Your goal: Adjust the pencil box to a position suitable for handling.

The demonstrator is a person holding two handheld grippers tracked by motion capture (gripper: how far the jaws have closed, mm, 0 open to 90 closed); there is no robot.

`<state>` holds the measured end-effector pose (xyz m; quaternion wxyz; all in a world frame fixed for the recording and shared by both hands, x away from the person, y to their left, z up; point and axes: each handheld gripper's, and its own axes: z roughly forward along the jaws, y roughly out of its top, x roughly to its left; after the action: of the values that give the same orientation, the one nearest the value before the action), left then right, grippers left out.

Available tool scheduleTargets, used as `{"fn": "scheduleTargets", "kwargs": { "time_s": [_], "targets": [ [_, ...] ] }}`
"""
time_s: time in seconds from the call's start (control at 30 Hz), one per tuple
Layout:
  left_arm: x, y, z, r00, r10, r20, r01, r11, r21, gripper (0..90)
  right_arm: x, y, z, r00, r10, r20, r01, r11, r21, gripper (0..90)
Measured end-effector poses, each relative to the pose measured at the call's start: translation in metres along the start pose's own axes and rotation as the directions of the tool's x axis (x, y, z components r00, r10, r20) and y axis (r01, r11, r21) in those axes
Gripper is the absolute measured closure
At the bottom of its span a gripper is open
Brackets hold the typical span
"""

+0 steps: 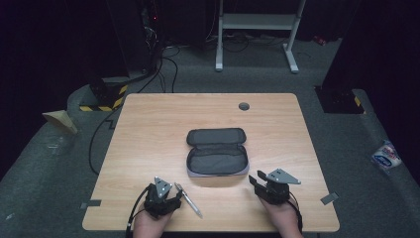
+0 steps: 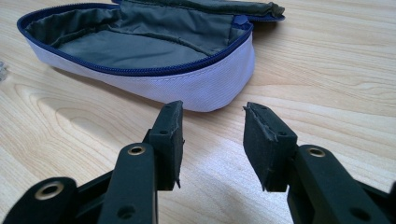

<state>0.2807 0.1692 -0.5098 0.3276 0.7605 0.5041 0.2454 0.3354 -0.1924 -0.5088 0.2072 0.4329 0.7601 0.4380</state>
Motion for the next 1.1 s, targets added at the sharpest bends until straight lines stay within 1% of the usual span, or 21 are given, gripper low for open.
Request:
{"fn": "scheduleTargets", "kwargs": {
  "time_s": [0.03,0.07,0.13,0.17,0.27,0.3,0.33,0.37,0.43,0.57,0.63,0.73,0.77,0.83,0.87,0.93,0.97,1.0,1.03,1.07,1.1],
  "targets": [
    [0.000,0.000,0.000,1.0000,0.000,0.000,0.000,1.0000,0.000,34.6,0.000,0.000,0.000,1.0000,0.000,0.000,0.000,1.0000,0.000,57.2],
    [-0.010,0.002,-0.001,0.9996,0.002,0.028,-0.001,0.9999,-0.011,33.7,0.000,0.000,0.001,1.0000,0.003,-0.001,-0.003,1.0000,-0.001,57.2],
    [-0.020,0.003,0.003,0.9997,0.006,0.022,-0.006,0.9998,-0.017,28.5,0.001,0.000,0.001,1.0000,-0.002,-0.002,0.002,1.0000,0.000,57.2],
    [-0.022,0.003,0.005,0.9998,0.012,0.017,-0.012,0.9999,-0.008,26.5,0.002,0.000,0.001,1.0000,-0.001,-0.001,0.001,1.0000,0.003,57.2],
    [-0.027,0.002,0.013,1.0000,0.007,0.006,-0.008,0.9991,0.041,24.8,0.002,0.001,0.000,1.0000,-0.006,-0.004,0.006,1.0000,-0.001,57.2],
    [-0.027,0.002,0.013,0.9999,0.010,0.001,-0.010,0.9988,0.049,26.0,0.002,0.001,0.000,1.0000,-0.007,-0.005,0.007,1.0000,-0.002,57.2],
    [-0.028,0.001,0.013,0.9999,0.010,-0.003,-0.010,0.9984,0.056,29.7,0.002,0.001,0.000,1.0000,-0.003,-0.004,0.003,1.0000,0.000,57.2],
    [-0.027,0.000,0.013,0.9999,0.012,0.006,-0.012,0.9983,0.057,32.3,0.001,0.001,0.000,1.0000,-0.008,-0.003,0.008,1.0000,-0.003,57.2],
    [-0.026,-0.001,0.012,0.9998,-0.001,0.021,0.000,0.9985,0.054,37.0,0.001,0.000,0.000,1.0000,-0.005,-0.003,0.005,1.0000,-0.002,57.2],
    [-0.024,-0.002,0.010,0.9991,0.003,0.042,-0.005,0.9986,0.053,46.5,0.001,0.000,0.001,1.0000,-0.008,-0.003,0.008,1.0000,0.002,57.2],
    [-0.021,-0.002,0.009,0.9988,0.013,0.047,-0.015,0.9986,0.051,51.4,0.002,0.000,0.001,0.9999,-0.012,-0.004,0.012,0.9999,0.000,57.2],
    [-0.018,-0.003,0.008,0.9989,0.017,0.044,-0.020,0.9984,0.053,56.9,0.001,0.000,0.000,1.0000,-0.007,-0.002,0.007,1.0000,-0.001,57.2],
    [-0.012,-0.003,0.007,0.9987,0.033,0.039,-0.035,0.9980,0.052,58.6,0.001,0.000,0.000,1.0000,-0.006,-0.002,0.006,1.0000,0.000,57.2],
    [-0.010,-0.003,0.007,0.9987,0.031,0.040,-0.034,0.9979,0.056,59.8,0.001,0.000,0.001,1.0000,-0.005,-0.001,0.005,1.0000,0.000,57.1],
    [-0.003,-0.004,0.006,0.9990,0.031,0.032,-0.032,0.9979,0.056,62.2,0.002,0.000,0.001,1.0000,-0.007,-0.002,0.007,1.0000,0.002,57.2],
    [0.000,-0.004,0.006,0.9991,0.031,0.030,-0.033,0.9978,0.058,64.6,0.002,0.000,0.001,1.0000,-0.009,-0.003,0.009,0.9999,0.005,57.2],
    [0.008,-0.004,0.005,0.9994,0.019,0.027,-0.021,0.9984,0.053,65.9,0.002,0.000,0.002,0.9999,-0.010,-0.003,0.010,0.9999,0.004,57.2],
    [0.012,-0.005,0.005,0.9996,0.017,0.024,-0.018,0.9986,0.049,66.7,0.003,0.000,0.002,1.0000,-0.009,-0.003,0.009,1.0000,0.004,57.2],
    [0.015,-0.005,0.005,0.9997,0.010,0.022,-0.011,0.9988,0.047,67.8,0.002,0.000,0.002,1.0000,-0.009,-0.003,0.009,1.0000,0.004,57.2],
    [0.019,-0.005,0.005,0.9997,0.011,0.021,-0.012,0.9988,0.048,69.1,0.002,0.000,0.001,1.0000,-0.009,-0.004,0.009,0.9999,0.006,57.2],
    [0.019,-0.005,0.005,0.9997,0.011,0.021,-0.012,0.9988,0.048,70.6,0.002,0.000,0.001,1.0000,-0.009,-0.004,0.009,0.9999,0.006,57.2]
  ]
}}
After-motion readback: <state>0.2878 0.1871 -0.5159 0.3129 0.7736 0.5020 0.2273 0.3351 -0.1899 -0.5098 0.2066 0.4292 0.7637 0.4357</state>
